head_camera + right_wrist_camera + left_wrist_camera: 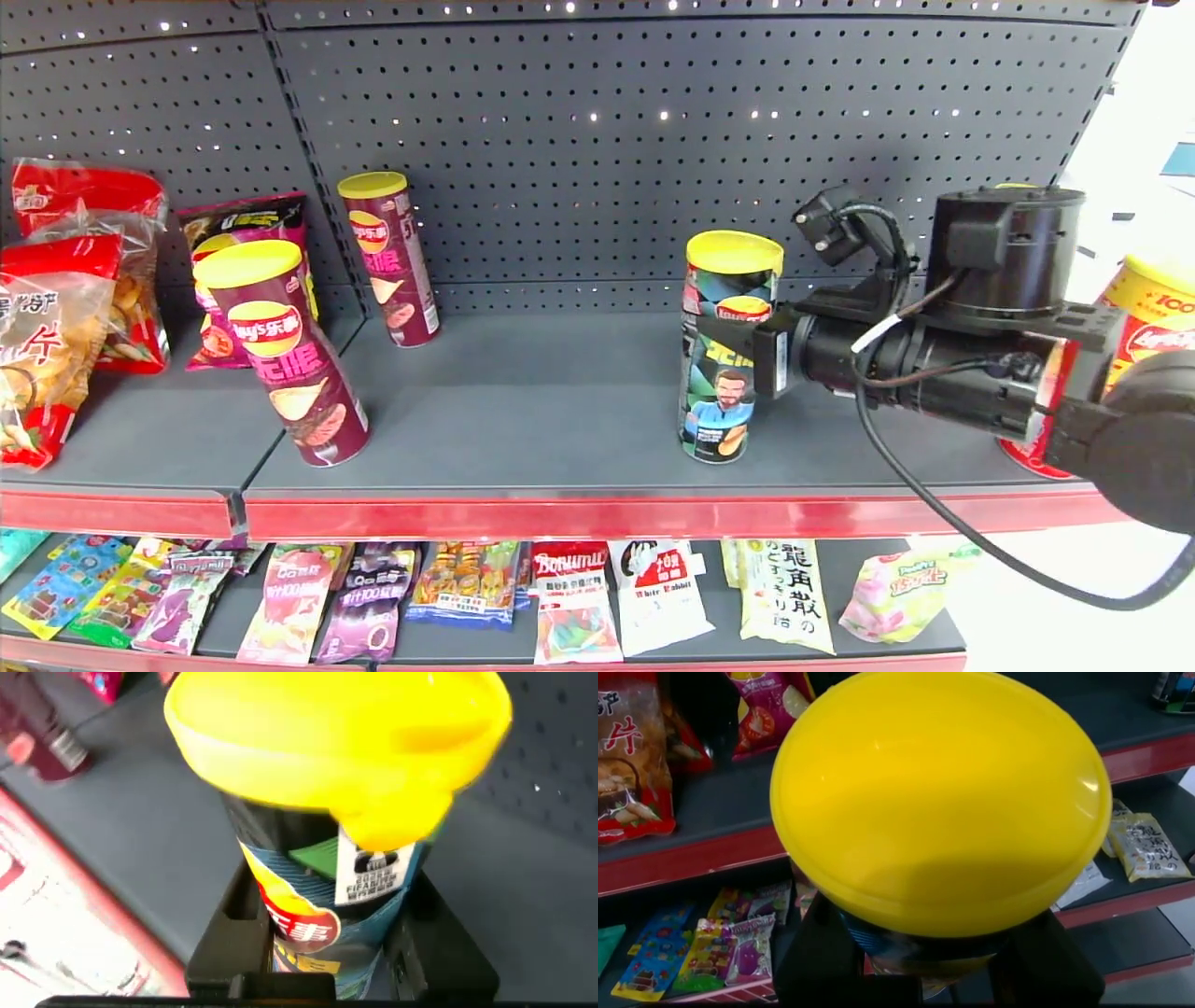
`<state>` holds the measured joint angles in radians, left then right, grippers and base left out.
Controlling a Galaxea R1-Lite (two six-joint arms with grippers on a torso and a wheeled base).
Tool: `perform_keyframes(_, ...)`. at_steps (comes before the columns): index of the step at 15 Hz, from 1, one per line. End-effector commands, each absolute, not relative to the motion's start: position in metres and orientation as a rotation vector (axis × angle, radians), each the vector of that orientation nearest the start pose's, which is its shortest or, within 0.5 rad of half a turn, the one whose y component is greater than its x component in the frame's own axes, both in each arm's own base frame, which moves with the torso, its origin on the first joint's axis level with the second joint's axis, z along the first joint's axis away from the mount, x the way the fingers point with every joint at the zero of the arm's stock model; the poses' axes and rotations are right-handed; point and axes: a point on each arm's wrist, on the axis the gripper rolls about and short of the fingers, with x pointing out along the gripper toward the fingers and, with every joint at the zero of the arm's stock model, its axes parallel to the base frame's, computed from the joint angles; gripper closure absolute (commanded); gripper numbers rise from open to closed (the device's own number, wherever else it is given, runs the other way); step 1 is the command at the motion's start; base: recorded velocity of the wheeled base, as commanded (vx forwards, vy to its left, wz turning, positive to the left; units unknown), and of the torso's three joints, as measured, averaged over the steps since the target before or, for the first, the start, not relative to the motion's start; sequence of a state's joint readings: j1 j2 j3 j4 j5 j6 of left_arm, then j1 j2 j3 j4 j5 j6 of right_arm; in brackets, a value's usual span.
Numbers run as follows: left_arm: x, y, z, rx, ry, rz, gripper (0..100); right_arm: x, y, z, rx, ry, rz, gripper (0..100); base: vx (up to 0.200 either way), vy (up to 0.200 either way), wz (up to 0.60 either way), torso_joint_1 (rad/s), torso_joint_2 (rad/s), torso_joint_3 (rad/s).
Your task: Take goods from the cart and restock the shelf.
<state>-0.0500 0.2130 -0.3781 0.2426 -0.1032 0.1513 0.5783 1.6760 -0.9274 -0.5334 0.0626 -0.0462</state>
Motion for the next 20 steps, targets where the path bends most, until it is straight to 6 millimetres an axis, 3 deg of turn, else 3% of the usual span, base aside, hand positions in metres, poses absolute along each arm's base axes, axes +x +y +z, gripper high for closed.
perform_keyframes(1, -0.031, -0.001, 0.157, 0.149, 0.073, -0.161, 100, 0.24, 0.167, 0.218, -0.094, 0.157, 0.659, 100, 0.0, 0.0, 0.0, 0.0, 0.0, 0.0)
perform_keyframes(15, -0.031, -0.001, 0.155, 0.149, 0.076, -0.16, 100, 0.222, 0.195, 0.205, -0.083, 0.2, 0.62, 100, 0.0, 0.0, 0.0, 0.0, 0.0, 0.0)
perform_keyframes(20, -0.031, -0.001, 0.154, 0.149, 0.079, -0.161, 100, 0.223, 0.195, 0.202, -0.093, 0.204, 0.596, 100, 0.0, 0.0, 0.0, 0.0, 0.0, 0.0)
